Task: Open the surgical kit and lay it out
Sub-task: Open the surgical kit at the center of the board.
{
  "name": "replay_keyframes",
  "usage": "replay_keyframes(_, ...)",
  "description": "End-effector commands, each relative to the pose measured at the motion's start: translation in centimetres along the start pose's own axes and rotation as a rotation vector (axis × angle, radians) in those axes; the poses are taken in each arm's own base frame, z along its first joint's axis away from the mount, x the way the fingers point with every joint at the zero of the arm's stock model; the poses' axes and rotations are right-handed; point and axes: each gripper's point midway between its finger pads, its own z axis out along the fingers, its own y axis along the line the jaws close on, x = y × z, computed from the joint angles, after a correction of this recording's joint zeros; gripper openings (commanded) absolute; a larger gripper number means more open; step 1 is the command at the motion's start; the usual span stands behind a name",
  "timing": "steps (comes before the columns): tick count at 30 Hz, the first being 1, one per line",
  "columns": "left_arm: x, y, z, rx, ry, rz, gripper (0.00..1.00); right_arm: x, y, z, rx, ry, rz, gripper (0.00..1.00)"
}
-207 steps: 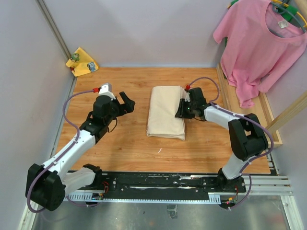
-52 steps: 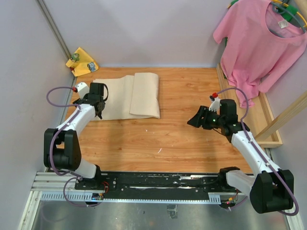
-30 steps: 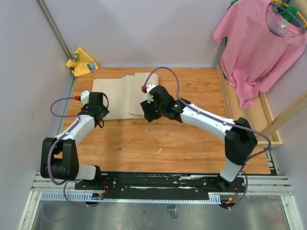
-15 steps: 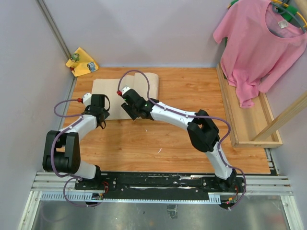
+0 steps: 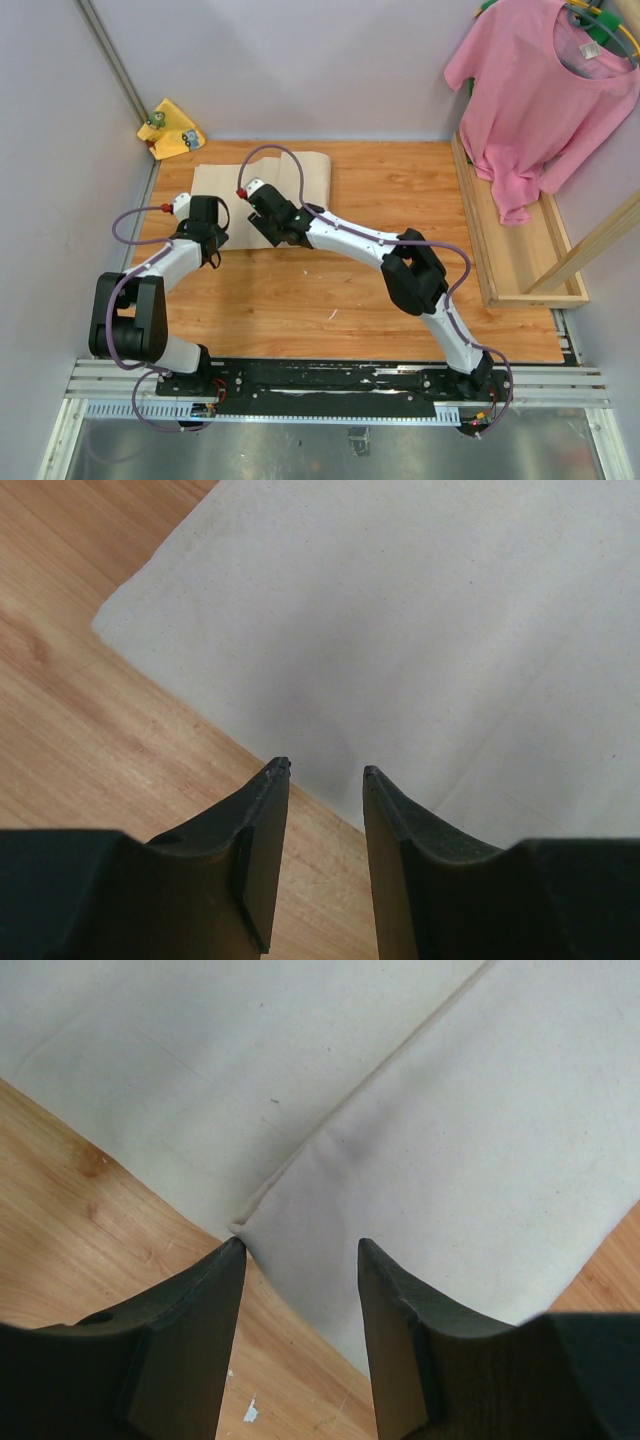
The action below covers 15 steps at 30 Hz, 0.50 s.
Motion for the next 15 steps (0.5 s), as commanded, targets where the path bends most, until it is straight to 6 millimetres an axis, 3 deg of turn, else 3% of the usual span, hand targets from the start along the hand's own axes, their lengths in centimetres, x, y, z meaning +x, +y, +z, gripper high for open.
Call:
replay_keyframes(1, -0.49, -0.46, 0.22, 0.016, -0.016, 0.000, 0.40, -0.90, 1.44, 0.47, 0.018, -0.020, -0.037, 0.50)
replay_keyframes(7, -0.69, -0.69, 0.15, 0.024, -0.018, 0.003, 0.40, -0.64, 2.05, 1.02, -0.007, -0.011, -0.041, 0.46)
replay_keyframes(10, -0.71, -0.83, 0.14, 0.028, -0.016, 0.004, 0.40, -0.44, 2.21, 1.17, -0.013, -0.007, -0.044, 0.35)
replay_keyframes(15, -1.04, -0.83, 0.10, 0.024, -0.023, 0.014, 0.39, -0.61, 1.67, 0.36, -0.002, -0.010, -0.025, 0.05)
